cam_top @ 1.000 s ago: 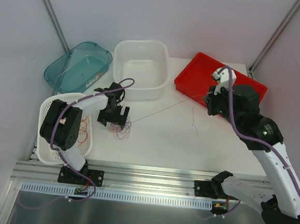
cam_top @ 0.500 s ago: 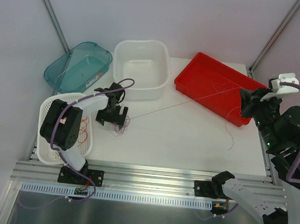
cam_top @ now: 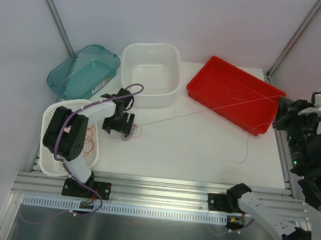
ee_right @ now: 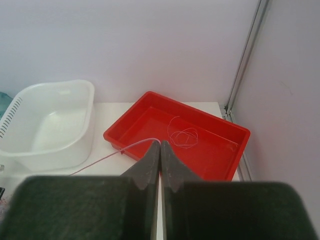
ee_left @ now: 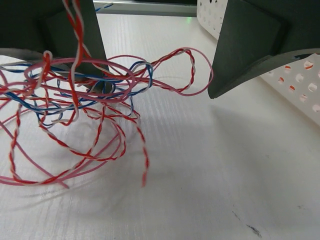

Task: Untangle the cables

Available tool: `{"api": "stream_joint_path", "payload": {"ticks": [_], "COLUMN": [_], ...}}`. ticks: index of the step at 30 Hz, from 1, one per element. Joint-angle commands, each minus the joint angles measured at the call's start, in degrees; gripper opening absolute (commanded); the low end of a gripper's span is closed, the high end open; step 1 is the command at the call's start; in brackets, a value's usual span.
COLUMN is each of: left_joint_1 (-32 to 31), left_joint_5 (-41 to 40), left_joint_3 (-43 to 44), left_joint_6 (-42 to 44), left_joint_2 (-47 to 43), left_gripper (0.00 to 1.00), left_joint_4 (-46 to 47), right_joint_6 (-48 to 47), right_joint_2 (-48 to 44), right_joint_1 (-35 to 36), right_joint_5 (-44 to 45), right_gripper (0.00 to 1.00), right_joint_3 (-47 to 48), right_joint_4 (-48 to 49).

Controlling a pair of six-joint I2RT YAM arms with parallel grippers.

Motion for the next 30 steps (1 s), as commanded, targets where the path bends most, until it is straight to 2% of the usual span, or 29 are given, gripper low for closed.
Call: {"api": "stream_joint_path", "payload": {"ticks": [1,2,4,5,8,9,11,14,15,17,21,25,30], "left_joint_1": [0.6,0.6,0.5,0.5,0.5,0.5,0.4,-0.2,-0.4,-0.7,-1.7,-2.4,-3.3], "left_joint_5": [-0.4,1.1,2.7,4.5,6.6,8.4,9.7,12.3,13.0,15.0,18.8,21.9,24.0], "left_joint_3": [1.6,1.6,1.3,1.1,0.5,0.3,0.1,-0.4,-0.6,-1.1,-1.4,-1.7,-1.8], "left_joint_6": [0.1,0.0,0.5,0.6,1.1,1.4,1.5,2.2,2.5,2.7,3.1,3.4,4.1], "left_joint_2": [-2.4,-2.8,-4.2,-4.7,-6.3,-6.6,-7.6,-9.1,-9.5,-10.7,-11.7,-12.5,-12.9], "left_gripper": [0.75,0.69,0.62,0.49,0.29,0.19,0.16,0.10,0.09,0.09,0.09,0.09,0.10], "left_joint_4": [-1.6,-1.4,-0.3,0.1,1.7,2.0,2.8,4.2,4.4,5.3,6.2,6.9,7.2], "right_joint_6": [0.4,1.1,4.0,5.0,8.6,9.5,11.1,11.9,11.6,11.5,14.6,18.7,17.7], "right_joint_2": [2.8,3.4,3.8,3.7,3.7,3.9,5.6,8.3,10.6,13.0,17.4,22.8,30.6], "right_joint_1": [-0.3,-0.2,-0.2,-0.3,-0.2,-0.2,-0.3,-0.2,-0.1,1.1,5.7,10.2,15.2], "right_joint_5": [-0.5,-1.9,-5.2,-6.1,-8.7,-9.9,-11.7,-16.1,-20.1,-23.4,-32.9,-40.7,-45.0], "right_gripper": [0.01,0.01,0.01,0.01,0.03,0.06,0.12,0.28,0.41,0.55,0.64,0.65,0.66], "right_joint_3": [-0.3,-1.2,-6.9,-9.6,-19.2,-21.3,-27.4,-33.0,-33.7,-34.7,-35.7,-37.2,-35.5], "right_joint_4": [-3.8,-5.1,-5.9,-5.7,-4.7,-4.5,-3.8,-2.7,-2.2,-0.8,6.2,20.8,30.1]}}
